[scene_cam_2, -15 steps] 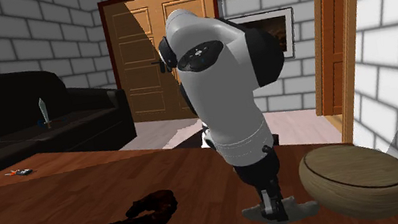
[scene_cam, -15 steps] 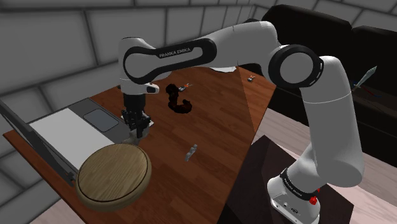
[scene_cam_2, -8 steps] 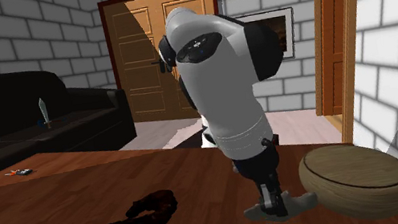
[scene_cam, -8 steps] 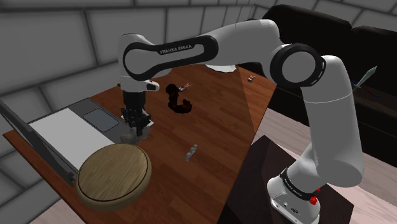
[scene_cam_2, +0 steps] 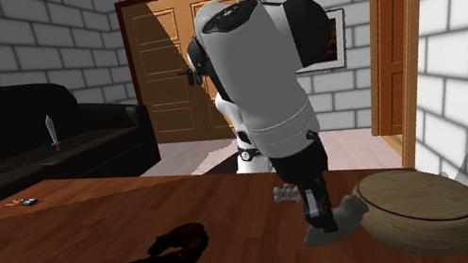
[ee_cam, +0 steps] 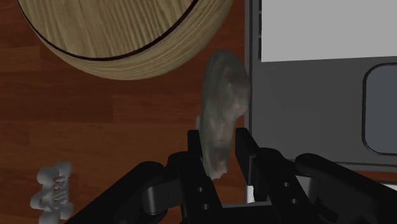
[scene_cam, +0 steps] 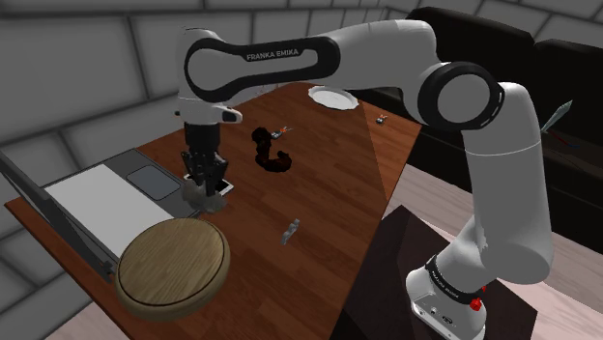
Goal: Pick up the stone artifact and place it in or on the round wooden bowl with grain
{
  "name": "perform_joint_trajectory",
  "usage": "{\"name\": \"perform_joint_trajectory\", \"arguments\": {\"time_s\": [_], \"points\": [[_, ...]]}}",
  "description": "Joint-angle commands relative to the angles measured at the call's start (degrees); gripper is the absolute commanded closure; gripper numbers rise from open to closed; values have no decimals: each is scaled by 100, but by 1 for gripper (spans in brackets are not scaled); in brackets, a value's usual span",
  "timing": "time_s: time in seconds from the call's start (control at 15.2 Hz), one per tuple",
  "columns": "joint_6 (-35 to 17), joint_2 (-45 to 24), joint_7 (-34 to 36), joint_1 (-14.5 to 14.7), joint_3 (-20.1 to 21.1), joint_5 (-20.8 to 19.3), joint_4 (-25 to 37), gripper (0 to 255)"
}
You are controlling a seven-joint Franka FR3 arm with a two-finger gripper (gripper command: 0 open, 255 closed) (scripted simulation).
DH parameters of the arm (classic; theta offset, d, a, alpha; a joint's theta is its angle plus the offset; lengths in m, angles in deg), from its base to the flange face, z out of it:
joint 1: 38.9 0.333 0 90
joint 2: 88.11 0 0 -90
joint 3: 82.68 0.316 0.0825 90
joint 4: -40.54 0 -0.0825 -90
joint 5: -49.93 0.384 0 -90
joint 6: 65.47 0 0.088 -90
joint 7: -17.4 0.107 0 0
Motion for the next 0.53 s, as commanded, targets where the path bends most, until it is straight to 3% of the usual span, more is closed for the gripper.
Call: {"name": "perform_joint_trajectory", "arguments": {"time_s": [0.0, 0.46], "points": [[144, 32, 21, -1, 9, 8, 116, 255], [602, 133, 121, 23, 47, 38, 498, 255]]}}
